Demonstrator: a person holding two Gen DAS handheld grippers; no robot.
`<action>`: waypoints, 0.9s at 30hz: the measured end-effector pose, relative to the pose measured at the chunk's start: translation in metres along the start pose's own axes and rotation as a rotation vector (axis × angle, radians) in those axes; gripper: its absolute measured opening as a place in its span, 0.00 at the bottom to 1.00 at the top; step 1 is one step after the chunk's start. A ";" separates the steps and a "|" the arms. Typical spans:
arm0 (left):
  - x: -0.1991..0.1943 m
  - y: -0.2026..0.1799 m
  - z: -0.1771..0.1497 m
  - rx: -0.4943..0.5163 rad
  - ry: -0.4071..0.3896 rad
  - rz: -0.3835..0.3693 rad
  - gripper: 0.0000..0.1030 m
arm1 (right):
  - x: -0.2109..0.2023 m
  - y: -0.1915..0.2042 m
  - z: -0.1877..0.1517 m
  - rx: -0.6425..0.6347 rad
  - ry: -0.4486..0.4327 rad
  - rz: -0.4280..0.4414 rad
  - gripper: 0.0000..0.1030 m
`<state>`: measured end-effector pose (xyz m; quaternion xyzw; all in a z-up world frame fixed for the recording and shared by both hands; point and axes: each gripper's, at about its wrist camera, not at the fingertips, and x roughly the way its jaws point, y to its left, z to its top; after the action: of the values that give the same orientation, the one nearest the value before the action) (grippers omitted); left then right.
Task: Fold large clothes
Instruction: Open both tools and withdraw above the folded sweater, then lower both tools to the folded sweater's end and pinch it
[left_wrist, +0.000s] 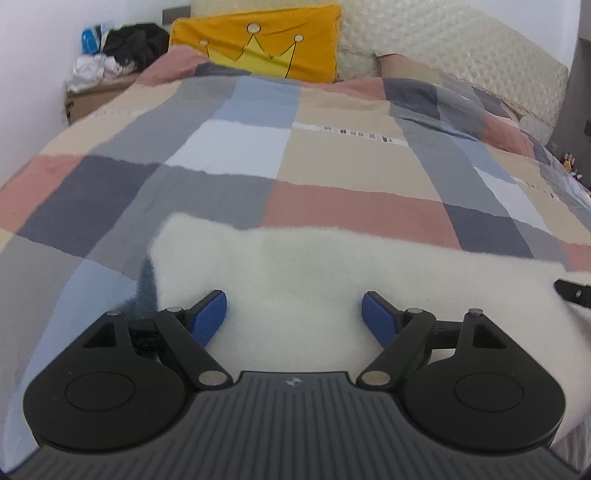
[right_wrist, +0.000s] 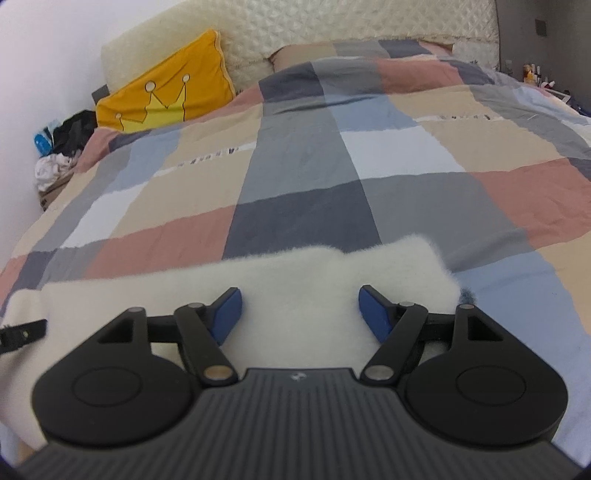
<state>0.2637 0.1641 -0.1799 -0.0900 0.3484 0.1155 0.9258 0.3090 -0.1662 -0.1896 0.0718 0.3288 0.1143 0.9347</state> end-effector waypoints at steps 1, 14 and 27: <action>-0.005 -0.001 0.000 -0.006 0.000 -0.004 0.82 | -0.006 -0.001 0.000 0.016 -0.013 0.011 0.70; -0.103 -0.025 -0.037 -0.039 -0.076 -0.160 0.86 | -0.086 -0.018 -0.016 0.375 -0.062 0.361 0.72; -0.117 -0.018 -0.083 -0.331 0.024 -0.226 0.87 | -0.071 -0.008 -0.062 0.534 0.214 0.407 0.72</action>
<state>0.1314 0.1087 -0.1622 -0.2808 0.3234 0.0654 0.9013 0.2168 -0.1884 -0.1967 0.3655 0.4222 0.2153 0.8011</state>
